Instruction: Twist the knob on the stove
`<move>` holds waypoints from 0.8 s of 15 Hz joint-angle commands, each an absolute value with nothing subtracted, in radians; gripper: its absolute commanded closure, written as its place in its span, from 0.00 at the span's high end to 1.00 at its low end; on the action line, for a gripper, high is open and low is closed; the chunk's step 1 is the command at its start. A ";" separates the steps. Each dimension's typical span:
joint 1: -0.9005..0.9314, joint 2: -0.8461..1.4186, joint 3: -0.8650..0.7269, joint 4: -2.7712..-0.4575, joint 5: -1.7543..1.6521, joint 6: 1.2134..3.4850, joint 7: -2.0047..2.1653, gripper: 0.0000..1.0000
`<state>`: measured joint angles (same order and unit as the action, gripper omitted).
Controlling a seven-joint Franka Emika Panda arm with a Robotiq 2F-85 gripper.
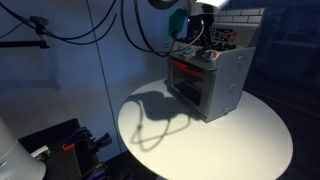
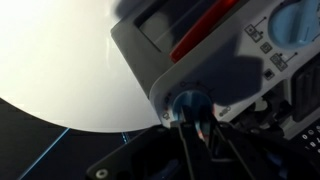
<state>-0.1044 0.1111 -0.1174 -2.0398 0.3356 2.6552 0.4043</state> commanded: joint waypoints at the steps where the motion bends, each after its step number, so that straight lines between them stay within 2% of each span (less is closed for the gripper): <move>1: -0.106 0.128 -0.114 -2.015 0.357 2.669 0.417 0.06; 12: -0.103 0.122 -0.122 -2.022 0.301 2.674 0.416 0.06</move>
<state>-0.1042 0.1109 -0.1174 -2.0397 0.3299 2.6552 0.4049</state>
